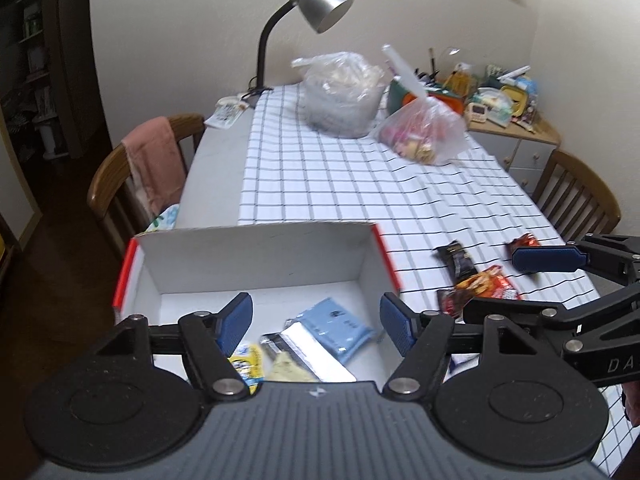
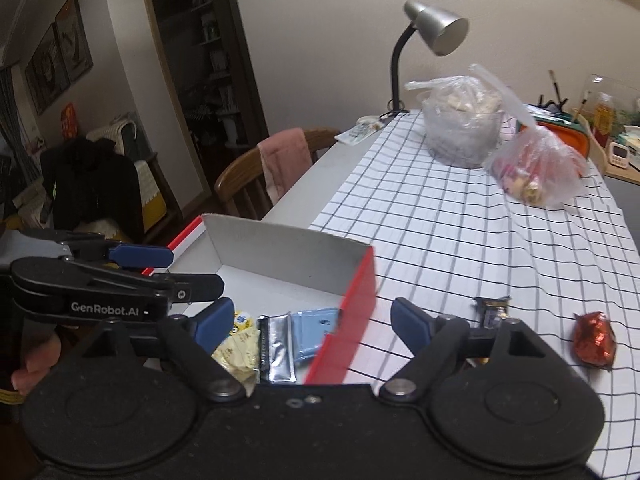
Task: Organize snacks
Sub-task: 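Withdraw both tools from the box back over the snack pile, then grasp the yellow sesame packet with the right tool while the left tool grasps the white milk packet, then carry both packets into the red-edged box and open both tools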
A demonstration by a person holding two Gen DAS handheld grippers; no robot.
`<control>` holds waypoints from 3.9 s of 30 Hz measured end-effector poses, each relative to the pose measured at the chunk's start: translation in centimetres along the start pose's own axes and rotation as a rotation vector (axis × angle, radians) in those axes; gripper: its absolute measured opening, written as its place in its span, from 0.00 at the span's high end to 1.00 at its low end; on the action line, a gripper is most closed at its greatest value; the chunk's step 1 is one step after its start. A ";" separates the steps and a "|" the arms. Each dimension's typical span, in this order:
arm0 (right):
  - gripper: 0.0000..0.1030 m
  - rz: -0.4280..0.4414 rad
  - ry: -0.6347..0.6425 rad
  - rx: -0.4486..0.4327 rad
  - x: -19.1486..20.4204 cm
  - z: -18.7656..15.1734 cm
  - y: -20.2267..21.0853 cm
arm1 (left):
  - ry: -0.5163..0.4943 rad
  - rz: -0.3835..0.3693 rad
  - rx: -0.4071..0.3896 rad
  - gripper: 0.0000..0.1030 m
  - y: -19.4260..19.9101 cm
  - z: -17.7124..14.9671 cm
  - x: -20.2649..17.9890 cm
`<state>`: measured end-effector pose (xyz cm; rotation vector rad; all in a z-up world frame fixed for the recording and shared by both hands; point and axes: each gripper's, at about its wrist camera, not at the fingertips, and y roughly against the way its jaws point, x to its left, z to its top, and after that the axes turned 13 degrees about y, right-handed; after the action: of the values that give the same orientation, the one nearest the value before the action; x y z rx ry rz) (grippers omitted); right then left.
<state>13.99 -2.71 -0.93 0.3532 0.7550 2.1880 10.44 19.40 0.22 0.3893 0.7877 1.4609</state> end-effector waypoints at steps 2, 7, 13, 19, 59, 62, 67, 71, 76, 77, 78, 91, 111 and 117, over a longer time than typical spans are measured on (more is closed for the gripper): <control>0.09 -0.005 -0.009 -0.012 -0.9 -0.8 1.0 | -0.009 -0.011 -0.012 0.28 0.2 -0.3 -1.1; 0.02 -0.023 -0.022 -0.028 -3.3 -2.7 3.2 | -0.020 -0.042 -0.027 0.23 0.3 -1.1 -4.3; 0.00 -0.055 -0.020 -0.009 -6.8 -5.5 5.3 | -0.022 -0.079 -0.009 0.22 -0.7 -2.8 -8.2; 0.00 -0.085 0.009 0.055 -10.2 -8.6 6.3 | -0.023 -0.081 0.051 0.22 -3.0 -5.5 -12.0; 0.20 -0.059 -0.010 0.457 -13.4 -15.7 -6.3 | 0.152 0.232 0.423 0.22 -21.3 -8.1 -16.3; 0.27 -0.082 0.002 0.462 -13.1 -15.7 -6.5 | 0.117 0.253 0.419 0.22 -21.4 -8.3 -16.8; 0.47 -0.120 0.025 0.457 -12.7 -15.5 -6.4 | 0.097 0.248 0.408 0.33 -21.2 -8.3 -17.0; 0.59 -0.121 0.031 0.444 -12.5 -15.5 -6.0 | 0.082 0.230 0.396 0.43 -20.8 -8.4 -17.4; 0.66 -0.124 0.010 0.421 -12.7 -15.5 -5.3 | 0.097 0.215 0.389 0.46 -20.3 -8.4 -16.9; 0.67 -0.123 0.002 0.416 -12.8 -15.5 -5.1 | 0.105 0.211 0.388 0.46 -20.1 -8.5 -16.7; 0.68 -0.123 -0.005 0.411 -12.9 -15.4 -4.8 | 0.115 0.208 0.388 0.46 -19.9 -8.6 -16.5; 0.68 -0.118 -0.064 0.327 -13.0 -14.2 -0.5 | 0.147 0.141 0.334 0.46 -15.0 -8.7 -15.9; 0.68 -0.083 -0.027 0.177 -7.6 -7.6 3.9 | 0.133 0.078 0.213 0.46 -4.9 -4.8 -11.9; 0.68 -0.077 0.004 0.150 -4.7 -5.2 2.9 | 0.138 0.085 0.165 0.46 -2.9 -3.3 -8.9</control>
<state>12.92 -9.90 -3.23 0.3884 0.9224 2.0661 11.04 9.71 -1.93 0.4546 1.0175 1.5189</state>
